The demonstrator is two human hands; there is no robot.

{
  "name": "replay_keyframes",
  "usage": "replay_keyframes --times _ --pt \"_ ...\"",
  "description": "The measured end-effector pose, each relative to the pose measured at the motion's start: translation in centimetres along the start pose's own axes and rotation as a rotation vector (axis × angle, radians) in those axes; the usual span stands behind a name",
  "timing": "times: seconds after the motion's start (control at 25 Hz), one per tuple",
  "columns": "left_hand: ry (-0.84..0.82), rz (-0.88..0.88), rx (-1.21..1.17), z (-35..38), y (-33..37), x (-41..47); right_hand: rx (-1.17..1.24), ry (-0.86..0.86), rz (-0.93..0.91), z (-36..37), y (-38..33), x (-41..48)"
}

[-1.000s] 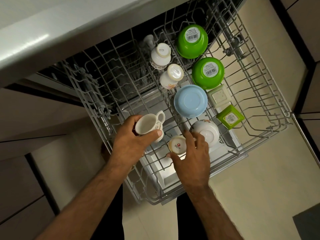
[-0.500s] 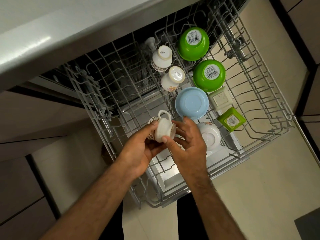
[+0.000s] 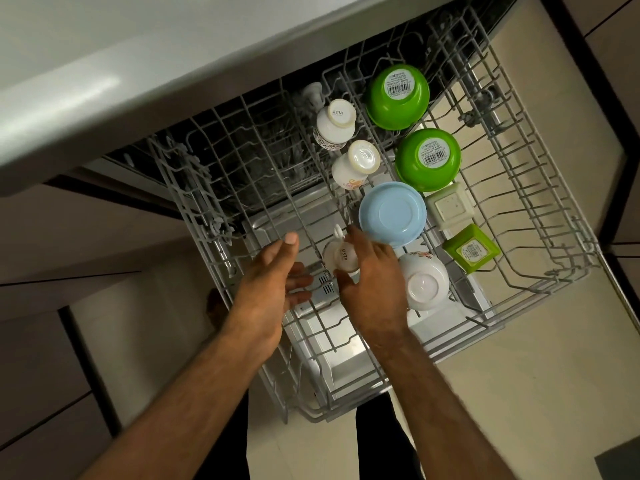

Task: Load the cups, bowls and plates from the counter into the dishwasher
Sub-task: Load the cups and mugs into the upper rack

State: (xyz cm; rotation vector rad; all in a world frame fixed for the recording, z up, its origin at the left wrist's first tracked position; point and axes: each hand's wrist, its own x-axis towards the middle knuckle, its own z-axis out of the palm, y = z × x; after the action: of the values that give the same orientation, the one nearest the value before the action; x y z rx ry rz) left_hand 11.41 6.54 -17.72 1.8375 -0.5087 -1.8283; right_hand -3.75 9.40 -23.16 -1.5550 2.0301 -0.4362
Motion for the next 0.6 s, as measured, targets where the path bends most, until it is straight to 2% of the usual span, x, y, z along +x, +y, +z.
replay_keyframes --times 0.12,0.28,0.4,0.6 --pt "-0.001 0.149 0.262 -0.5 0.1 -0.1 -0.033 -0.012 0.010 0.7 0.2 0.0" --pt "0.045 0.460 0.665 -1.2 -0.5 -0.3 -0.041 -0.038 -0.004 0.6 0.3 0.0" --pt "0.055 0.595 0.893 -1.4 -0.1 -1.2 -0.038 -0.008 -0.059 -0.2 -0.5 0.1" --pt "0.150 0.696 0.914 -3.0 2.4 -4.5 0.108 0.157 -0.206 -3.8 -5.3 -0.5"
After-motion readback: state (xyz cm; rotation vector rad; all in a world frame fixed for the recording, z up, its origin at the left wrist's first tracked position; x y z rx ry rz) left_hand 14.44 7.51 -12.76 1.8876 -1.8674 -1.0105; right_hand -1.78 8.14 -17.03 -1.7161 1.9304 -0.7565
